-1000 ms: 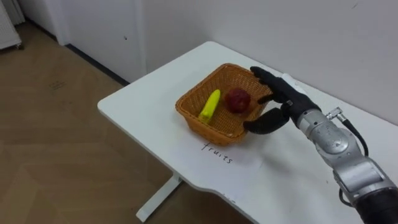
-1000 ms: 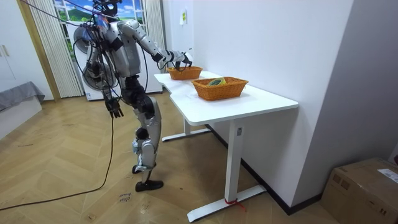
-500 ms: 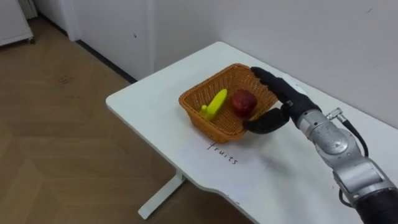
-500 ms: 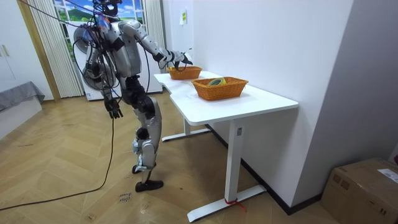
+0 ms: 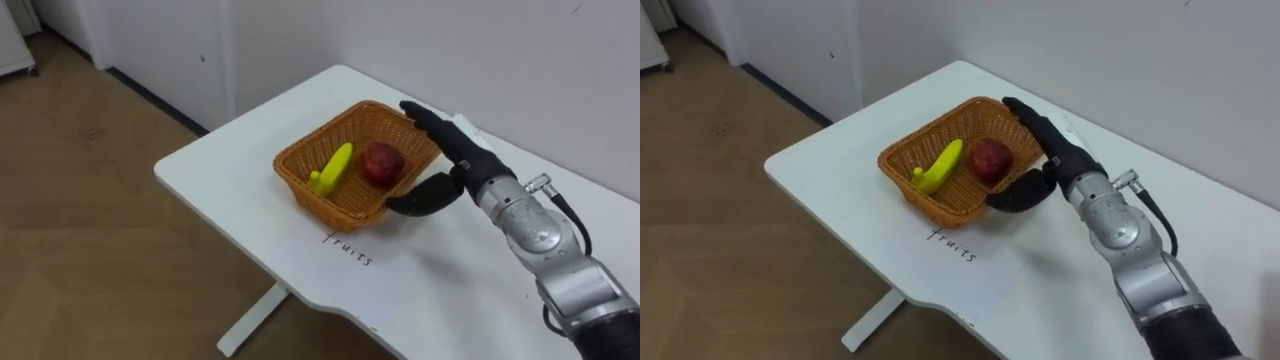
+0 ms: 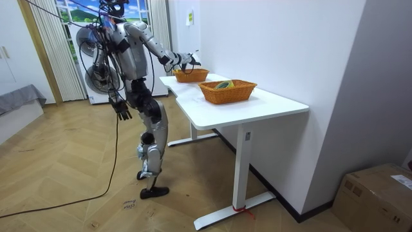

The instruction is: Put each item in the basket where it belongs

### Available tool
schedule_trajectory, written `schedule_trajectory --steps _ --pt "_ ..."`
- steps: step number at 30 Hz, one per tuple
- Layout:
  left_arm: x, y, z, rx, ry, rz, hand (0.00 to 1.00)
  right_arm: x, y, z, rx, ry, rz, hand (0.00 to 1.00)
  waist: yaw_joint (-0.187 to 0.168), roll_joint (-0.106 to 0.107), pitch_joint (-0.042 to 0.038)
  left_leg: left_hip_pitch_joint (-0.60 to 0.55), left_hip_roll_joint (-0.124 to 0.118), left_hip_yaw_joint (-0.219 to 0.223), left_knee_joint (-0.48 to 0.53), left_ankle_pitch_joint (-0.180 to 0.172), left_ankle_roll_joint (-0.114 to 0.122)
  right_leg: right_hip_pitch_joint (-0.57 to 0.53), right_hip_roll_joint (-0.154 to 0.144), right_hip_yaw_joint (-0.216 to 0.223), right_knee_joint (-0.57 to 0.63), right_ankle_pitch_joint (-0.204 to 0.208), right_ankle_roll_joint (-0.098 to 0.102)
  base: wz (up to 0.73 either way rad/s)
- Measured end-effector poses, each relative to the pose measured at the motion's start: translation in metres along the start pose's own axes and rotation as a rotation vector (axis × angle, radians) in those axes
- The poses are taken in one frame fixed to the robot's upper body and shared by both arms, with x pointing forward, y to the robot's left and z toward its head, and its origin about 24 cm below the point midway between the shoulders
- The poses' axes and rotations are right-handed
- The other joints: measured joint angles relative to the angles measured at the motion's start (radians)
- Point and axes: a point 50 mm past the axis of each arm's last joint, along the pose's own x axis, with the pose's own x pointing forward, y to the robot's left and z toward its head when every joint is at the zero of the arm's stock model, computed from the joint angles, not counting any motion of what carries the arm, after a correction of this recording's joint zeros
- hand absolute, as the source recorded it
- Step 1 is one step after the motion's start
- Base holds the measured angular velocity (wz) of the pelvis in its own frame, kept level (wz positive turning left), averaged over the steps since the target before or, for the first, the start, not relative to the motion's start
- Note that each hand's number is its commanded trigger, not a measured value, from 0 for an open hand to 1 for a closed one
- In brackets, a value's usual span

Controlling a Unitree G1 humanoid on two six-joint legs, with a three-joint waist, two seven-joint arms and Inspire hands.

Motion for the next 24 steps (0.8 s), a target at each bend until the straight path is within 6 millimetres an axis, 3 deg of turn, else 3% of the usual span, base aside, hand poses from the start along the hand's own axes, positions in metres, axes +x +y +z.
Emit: schedule_trajectory --steps 5,9,13,17,24 --pt "0.003 0.006 0.011 -0.002 -0.035 0.024 0.00 -0.003 -0.026 0.016 0.009 -0.076 -0.112 0.00 -0.054 0.005 0.0029 0.010 0.006 0.021 -0.009 -0.001 0.001 -0.003 -0.002 0.022 0.012 0.001 -0.001 -0.11" --pt "0.006 0.011 0.021 -0.021 -0.057 0.038 0.00 -0.008 -0.050 0.018 0.025 -0.098 -0.205 0.00 -0.072 0.005 0.0020 0.025 0.011 0.043 -0.023 0.000 0.001 -0.009 -0.001 0.051 0.013 0.001 -0.001 -0.23" --pt "0.008 0.016 0.027 -0.032 -0.074 0.055 0.00 -0.012 -0.069 0.032 -0.011 -0.158 -0.268 0.00 -0.100 0.000 -0.0057 0.017 0.024 0.085 -0.041 0.002 0.002 -0.047 0.001 0.089 0.024 0.005 -0.006 -0.27" --pt "0.010 0.020 0.033 -0.035 -0.086 0.061 0.00 -0.012 -0.080 0.039 -0.009 -0.182 -0.325 0.00 -0.111 -0.003 -0.0066 0.023 0.032 0.117 -0.055 0.002 0.002 -0.066 0.003 0.116 0.030 0.006 -0.008 -0.29" --pt "0.011 0.023 0.039 -0.032 -0.104 0.086 0.00 -0.016 -0.087 0.052 0.026 -0.245 -0.387 0.00 -0.149 -0.012 -0.0014 0.032 0.043 0.141 -0.074 0.000 -0.001 -0.075 0.009 0.116 0.028 0.007 -0.009 -0.10"
